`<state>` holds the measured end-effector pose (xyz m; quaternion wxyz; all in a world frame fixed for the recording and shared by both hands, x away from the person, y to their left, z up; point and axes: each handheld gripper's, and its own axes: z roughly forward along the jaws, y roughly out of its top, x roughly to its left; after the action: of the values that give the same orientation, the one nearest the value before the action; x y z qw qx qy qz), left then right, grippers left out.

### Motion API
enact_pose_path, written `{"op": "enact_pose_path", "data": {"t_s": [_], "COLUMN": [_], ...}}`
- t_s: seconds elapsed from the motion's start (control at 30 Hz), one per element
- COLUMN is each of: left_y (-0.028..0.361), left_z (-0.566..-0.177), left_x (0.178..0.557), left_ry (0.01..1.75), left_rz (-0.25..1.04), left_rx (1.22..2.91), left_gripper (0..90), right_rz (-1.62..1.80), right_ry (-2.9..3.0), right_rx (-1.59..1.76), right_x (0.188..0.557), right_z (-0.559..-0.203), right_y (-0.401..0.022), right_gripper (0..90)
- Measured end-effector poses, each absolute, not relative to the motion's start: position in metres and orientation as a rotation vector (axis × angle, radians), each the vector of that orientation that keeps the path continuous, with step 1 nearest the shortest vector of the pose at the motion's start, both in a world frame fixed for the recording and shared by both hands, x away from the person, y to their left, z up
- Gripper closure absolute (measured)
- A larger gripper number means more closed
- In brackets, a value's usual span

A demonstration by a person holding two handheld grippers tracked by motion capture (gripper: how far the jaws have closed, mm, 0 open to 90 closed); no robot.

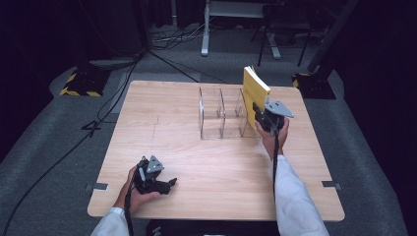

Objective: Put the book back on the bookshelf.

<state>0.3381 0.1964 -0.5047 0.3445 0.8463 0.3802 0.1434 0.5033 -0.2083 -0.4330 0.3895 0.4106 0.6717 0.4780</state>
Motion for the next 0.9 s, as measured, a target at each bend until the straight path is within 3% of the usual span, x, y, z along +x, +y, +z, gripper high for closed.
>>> {"op": "enact_pose_path", "data": {"t_s": [0.63, 0.9], "left_y": [0.196, 0.196], "left_z": [-0.505, -0.505], "left_x": [0.338, 0.338], "left_ry": [0.987, 0.987], "left_rz": [0.374, 0.374], "left_rx": [2.200, 2.200], "left_gripper": [16.2, 16.2], "right_rz": [1.234, 1.230], "right_ry": [1.713, 1.709], "right_rx": [1.072, 1.080], "right_x": [0.497, 0.496], "right_z": [-0.449, -0.452], "right_y": [-0.212, -0.217], "right_gripper": [74.5, 69.6]}}
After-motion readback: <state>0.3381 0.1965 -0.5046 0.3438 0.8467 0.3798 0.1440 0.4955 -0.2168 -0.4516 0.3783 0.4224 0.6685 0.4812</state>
